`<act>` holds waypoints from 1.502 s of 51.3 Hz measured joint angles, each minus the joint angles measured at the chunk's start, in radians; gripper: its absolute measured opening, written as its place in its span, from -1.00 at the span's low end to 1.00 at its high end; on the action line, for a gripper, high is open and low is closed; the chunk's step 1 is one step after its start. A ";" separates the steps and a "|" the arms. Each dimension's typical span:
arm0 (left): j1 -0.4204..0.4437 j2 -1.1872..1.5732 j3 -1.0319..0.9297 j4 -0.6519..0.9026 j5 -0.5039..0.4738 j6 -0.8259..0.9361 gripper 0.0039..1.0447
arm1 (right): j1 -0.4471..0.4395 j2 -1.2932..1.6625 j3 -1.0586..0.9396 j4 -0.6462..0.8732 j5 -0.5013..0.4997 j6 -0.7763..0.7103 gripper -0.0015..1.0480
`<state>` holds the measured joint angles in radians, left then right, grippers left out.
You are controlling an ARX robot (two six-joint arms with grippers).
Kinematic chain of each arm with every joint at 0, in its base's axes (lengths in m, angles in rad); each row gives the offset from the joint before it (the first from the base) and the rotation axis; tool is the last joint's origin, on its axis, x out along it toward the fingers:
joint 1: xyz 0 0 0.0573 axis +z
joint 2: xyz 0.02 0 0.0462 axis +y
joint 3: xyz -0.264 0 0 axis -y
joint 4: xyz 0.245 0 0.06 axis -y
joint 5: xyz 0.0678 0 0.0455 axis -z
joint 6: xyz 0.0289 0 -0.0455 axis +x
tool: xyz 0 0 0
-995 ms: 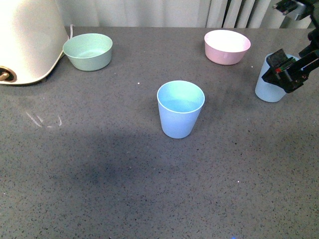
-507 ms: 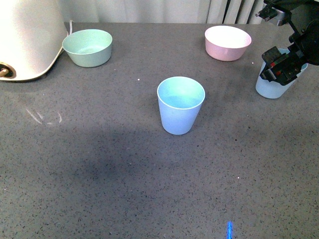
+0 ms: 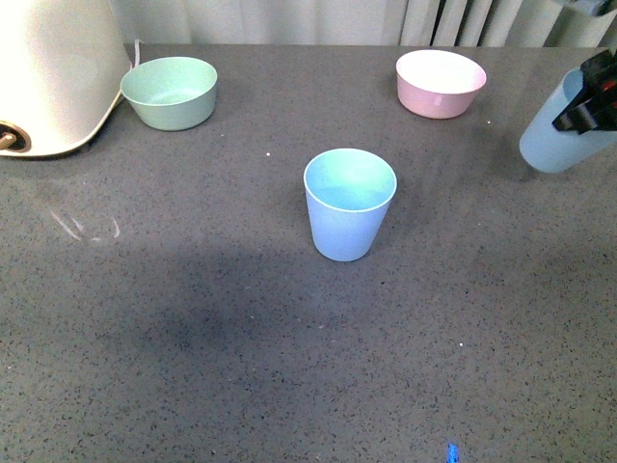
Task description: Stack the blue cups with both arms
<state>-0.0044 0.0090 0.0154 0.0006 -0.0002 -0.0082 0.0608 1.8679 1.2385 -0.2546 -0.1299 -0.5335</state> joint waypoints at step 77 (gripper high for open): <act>0.000 0.000 0.000 0.000 0.000 0.000 0.84 | 0.397 -0.140 -0.076 -0.061 -0.152 0.056 -0.30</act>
<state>-0.0044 0.0090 0.0154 0.0006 -0.0002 -0.0082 0.4576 1.7275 1.1629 -0.3161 -0.2821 -0.4778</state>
